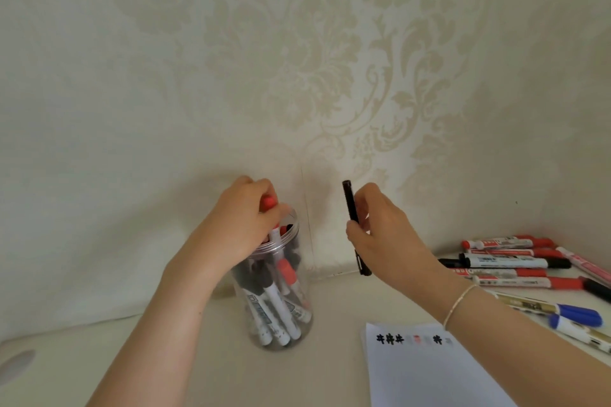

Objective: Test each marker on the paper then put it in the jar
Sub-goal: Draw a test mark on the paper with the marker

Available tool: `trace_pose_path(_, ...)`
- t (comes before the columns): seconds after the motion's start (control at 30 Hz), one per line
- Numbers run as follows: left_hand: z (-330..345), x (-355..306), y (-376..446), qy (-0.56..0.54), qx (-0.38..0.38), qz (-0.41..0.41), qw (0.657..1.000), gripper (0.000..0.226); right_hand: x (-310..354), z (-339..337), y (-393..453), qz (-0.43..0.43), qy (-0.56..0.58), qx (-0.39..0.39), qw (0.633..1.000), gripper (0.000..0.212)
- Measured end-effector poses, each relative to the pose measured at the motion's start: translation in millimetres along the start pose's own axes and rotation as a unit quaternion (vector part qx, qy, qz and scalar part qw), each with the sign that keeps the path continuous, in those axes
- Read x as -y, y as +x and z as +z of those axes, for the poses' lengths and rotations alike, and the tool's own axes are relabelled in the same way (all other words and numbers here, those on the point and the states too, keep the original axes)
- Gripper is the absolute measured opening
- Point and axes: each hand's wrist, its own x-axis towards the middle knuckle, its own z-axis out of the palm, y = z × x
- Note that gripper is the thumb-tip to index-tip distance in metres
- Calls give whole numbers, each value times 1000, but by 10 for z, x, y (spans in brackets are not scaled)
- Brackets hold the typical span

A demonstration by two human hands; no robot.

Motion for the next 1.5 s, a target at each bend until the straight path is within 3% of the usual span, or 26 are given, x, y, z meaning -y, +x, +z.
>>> trace_pose_path(0.1,-70,4,-8,23,78,6,997,12,53,-21,16,59,87,-4,994,9)
trace_pose_path(0.23,-82,-14,2,109,173,10,979,35,83,-39,-2,64,118,-19,991,12)
trace_pose_path(0.3,-101,-21,6,79,174,13,982,34,100,-51,-18,66,123,-18,990,12)
trace_pose_path(0.37,-166,-31,13,-32,169,-10,985,29,117,-63,-27,64,125,-18,990,12)
trace_pose_path(0.43,-254,-61,32,-71,136,-27,988,28,123,-75,-30,63,129,-23,989,13)
trace_pose_path(0.5,-284,-104,63,6,58,0,998,31,120,-88,-24,74,141,-35,987,13)
trace_pose_path(0.57,-238,-231,10,27,-66,57,996,31,128,-118,-16,100,188,-64,975,13)
trace_pose_path(0.63,-107,-449,-115,-40,-147,139,978,27,125,-174,4,126,269,-108,949,14)
trace_pose_path(0.67,8,-569,-187,-67,-132,155,977,30,119,-210,15,139,306,-130,933,14)
trace_pose_path(0.73,319,-763,-302,-62,-22,127,990,46,75,-270,23,171,348,-166,907,14)
trace_pose_path(0.8,693,-836,-344,-41,66,98,992,43,-4,-300,-11,219,356,-185,890,14)
trace_pose_path(0.93,1054,-817,-256,-141,110,81,981,29,-241,-373,-211,306,451,-193,816,11)
trace_pose_path(1.0,1097,-836,-254,-224,175,80,955,28,-393,-446,-352,327,469,-130,810,14)
trace_pose_path(1.07,1120,-871,-283,-275,249,102,923,24,-502,-500,-473,325,500,-13,803,27)
trace_pose_path(1.2,1241,-873,-292,-283,315,117,898,24,-591,-599,-546,314,470,126,815,30)
trace_pose_path(1.3,1286,-861,-322,-374,370,76,847,25,-623,-730,-492,312,461,159,816,28)
trace_pose_path(1.37,1303,-795,-325,-454,393,38,798,30,-653,-863,-446,314,501,132,795,28)
trace_pose_path(1.4,1316,-743,-323,-469,394,30,790,33,-686,-937,-428,318,518,104,787,27)
trace_pose_path(1.43,1341,-686,-316,-465,393,26,793,35,-731,-1008,-419,323,519,79,788,25)
trace_pose_path(1.5,1395,-608,-304,-384,381,33,840,38,-836,-1106,-435,334,473,51,814,25)
